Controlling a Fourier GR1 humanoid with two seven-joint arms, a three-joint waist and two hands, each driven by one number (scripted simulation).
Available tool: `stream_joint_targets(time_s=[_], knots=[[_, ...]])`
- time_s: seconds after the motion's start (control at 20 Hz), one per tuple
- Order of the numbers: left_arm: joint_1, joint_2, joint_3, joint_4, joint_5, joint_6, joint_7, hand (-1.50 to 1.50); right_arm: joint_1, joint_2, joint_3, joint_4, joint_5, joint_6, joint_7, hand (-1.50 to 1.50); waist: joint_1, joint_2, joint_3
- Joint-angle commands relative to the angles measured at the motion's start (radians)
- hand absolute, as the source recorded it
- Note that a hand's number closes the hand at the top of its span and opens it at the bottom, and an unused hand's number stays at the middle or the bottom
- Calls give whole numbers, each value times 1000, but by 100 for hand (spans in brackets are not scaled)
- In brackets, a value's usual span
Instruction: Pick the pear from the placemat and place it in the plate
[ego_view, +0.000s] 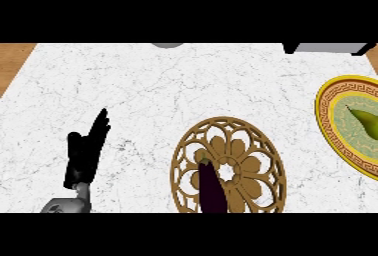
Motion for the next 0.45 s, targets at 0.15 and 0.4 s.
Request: stream_joint_targets(time_s=[0.15, 0.4], knots=[[-28, 26, 24, -2, 16, -20, 13, 0, 16, -20, -24, 15, -20, 38, -38, -150, 3, 3, 1], [-28, 22, 18, 6, 16, -27, 15, 0, 60, -49, -17, 13, -10, 38, -63, -150, -5, 1, 1]])
